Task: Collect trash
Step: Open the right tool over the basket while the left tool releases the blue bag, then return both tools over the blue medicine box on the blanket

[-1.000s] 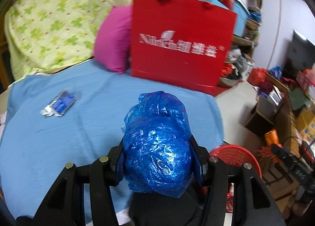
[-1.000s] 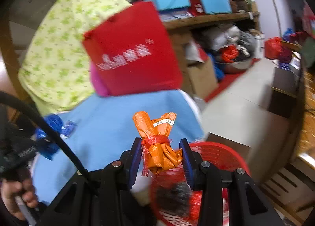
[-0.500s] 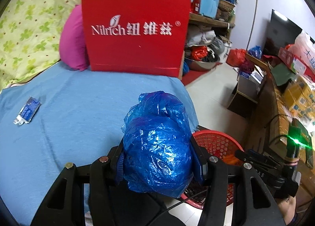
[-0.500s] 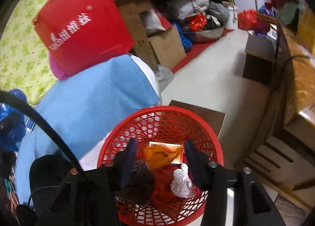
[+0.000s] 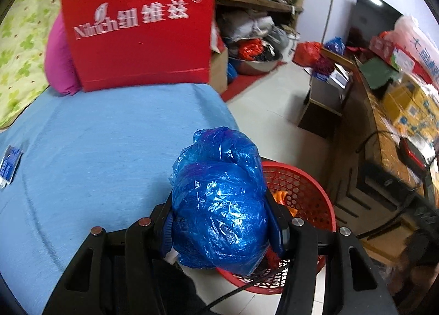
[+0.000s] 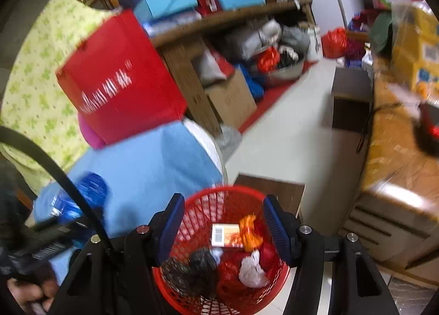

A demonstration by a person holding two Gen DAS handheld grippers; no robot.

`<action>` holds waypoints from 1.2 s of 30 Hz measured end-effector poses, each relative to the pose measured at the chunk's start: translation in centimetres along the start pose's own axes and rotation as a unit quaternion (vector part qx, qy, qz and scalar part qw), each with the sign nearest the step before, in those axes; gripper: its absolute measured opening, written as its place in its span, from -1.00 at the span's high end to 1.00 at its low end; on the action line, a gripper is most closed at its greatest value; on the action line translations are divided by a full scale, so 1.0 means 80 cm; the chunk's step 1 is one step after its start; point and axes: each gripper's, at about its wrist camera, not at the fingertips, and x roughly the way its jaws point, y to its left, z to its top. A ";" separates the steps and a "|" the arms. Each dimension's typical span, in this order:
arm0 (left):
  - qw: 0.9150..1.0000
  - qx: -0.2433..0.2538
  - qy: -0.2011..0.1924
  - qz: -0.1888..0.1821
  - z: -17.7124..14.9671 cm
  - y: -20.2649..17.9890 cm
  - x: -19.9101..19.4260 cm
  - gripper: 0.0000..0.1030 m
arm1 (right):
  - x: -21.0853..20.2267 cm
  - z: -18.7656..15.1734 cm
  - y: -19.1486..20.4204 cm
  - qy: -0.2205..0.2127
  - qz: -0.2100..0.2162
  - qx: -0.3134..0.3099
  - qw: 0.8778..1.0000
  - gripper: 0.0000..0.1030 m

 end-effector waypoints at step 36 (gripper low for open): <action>1.000 0.015 0.013 0.012 -0.016 0.039 -0.018 -0.56 | -0.047 0.025 0.034 -0.061 -0.004 -0.033 0.998 -0.33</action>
